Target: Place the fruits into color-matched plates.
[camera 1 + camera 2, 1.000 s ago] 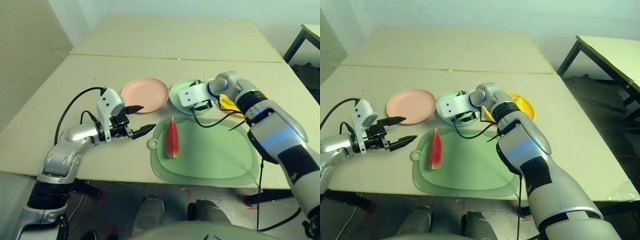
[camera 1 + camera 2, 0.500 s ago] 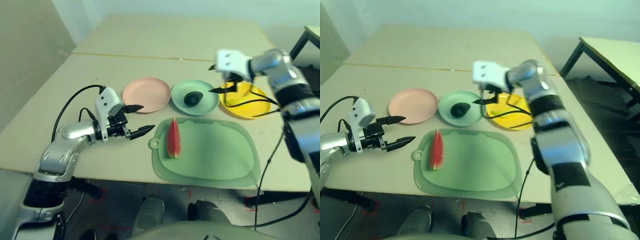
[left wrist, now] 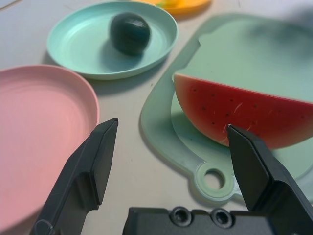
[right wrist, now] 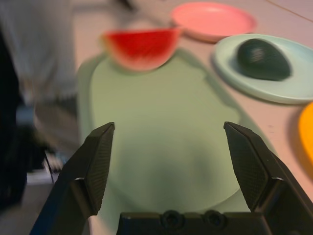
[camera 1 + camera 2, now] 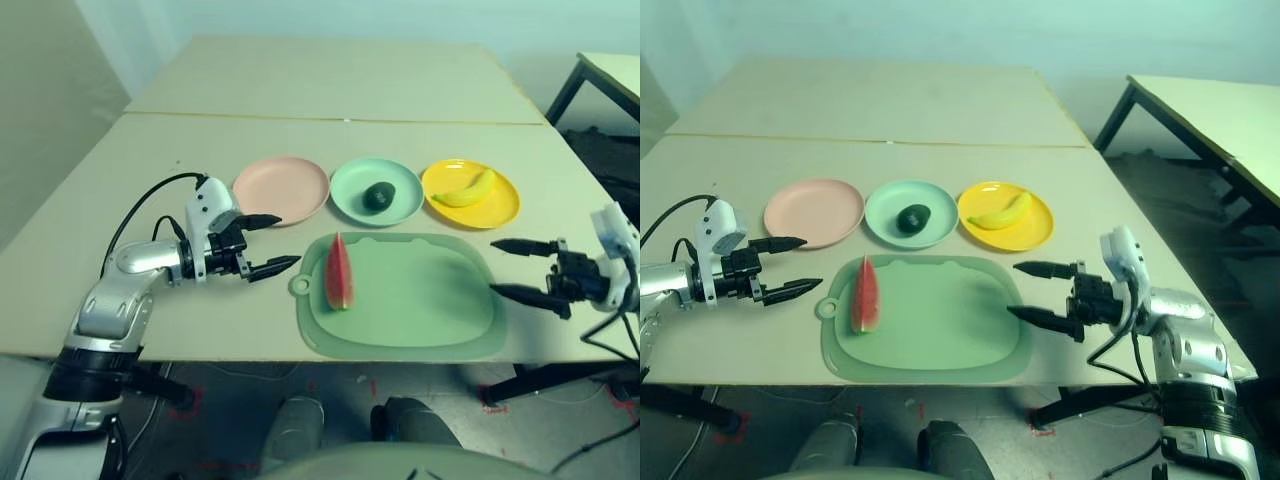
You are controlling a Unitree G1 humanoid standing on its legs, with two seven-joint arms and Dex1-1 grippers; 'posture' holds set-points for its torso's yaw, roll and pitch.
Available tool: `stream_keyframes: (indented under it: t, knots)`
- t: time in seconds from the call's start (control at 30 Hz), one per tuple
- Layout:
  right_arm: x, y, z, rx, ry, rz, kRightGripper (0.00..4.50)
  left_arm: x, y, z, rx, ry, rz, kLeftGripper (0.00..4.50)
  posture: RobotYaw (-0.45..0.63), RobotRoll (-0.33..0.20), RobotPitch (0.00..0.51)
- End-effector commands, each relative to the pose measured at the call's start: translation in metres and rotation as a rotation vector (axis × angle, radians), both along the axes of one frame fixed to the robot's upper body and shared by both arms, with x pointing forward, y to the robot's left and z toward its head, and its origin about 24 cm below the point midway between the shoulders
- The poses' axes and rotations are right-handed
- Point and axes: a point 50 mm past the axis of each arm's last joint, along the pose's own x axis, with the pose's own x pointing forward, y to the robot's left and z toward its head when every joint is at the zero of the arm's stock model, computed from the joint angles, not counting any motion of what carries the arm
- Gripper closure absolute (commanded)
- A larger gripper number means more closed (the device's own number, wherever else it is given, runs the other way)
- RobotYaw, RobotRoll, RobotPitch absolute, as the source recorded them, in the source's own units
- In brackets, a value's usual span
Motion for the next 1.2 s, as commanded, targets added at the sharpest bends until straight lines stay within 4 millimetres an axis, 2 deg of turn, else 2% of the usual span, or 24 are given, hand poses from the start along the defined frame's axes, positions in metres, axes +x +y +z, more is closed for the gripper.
stream_keyframes:
  t: [0.03,0.1,0.33,0.47,0.6,0.83,0.93,1.2]
  knots:
    - [-0.003,0.009,-0.005,-0.015,-0.066,0.087,0.03,0.005,-0.006,0.001,0.071,-0.011,-0.08,0.0,0.06,0.0,0.068]
    - [0.0,0.009,-0.007,-0.004,-0.072,0.084,0.03,0.009,-0.011,0.007,0.083,-0.031,-0.129,0.0,0.06,0.0,0.066]
    - [0.003,0.012,-0.009,0.017,-0.079,0.098,0.03,0.025,-0.039,0.047,0.177,-0.173,-0.471,0.0,0.04,0.0,0.054]
    - [0.004,0.013,-0.008,0.015,-0.095,0.103,0.03,0.026,-0.056,0.056,0.226,-0.186,-0.654,0.0,0.03,0.0,0.05]
    - [0.007,0.015,-0.007,0.023,-0.104,0.103,0.03,0.025,-0.067,0.053,0.322,-0.163,-0.809,0.0,0.02,0.0,0.045]
    - [0.01,0.015,-0.006,0.023,-0.108,0.092,0.03,0.032,-0.079,0.036,0.522,-0.155,-0.947,0.0,0.02,0.0,0.043]
    - [0.009,0.014,-0.008,0.019,-0.104,0.091,0.03,0.039,-0.084,0.031,0.606,-0.186,-0.991,0.0,0.01,0.0,0.041]
    - [0.007,0.014,-0.01,0.005,-0.104,0.088,0.03,0.048,-0.093,0.015,0.674,-0.214,-1.027,0.0,-0.01,0.0,0.038]
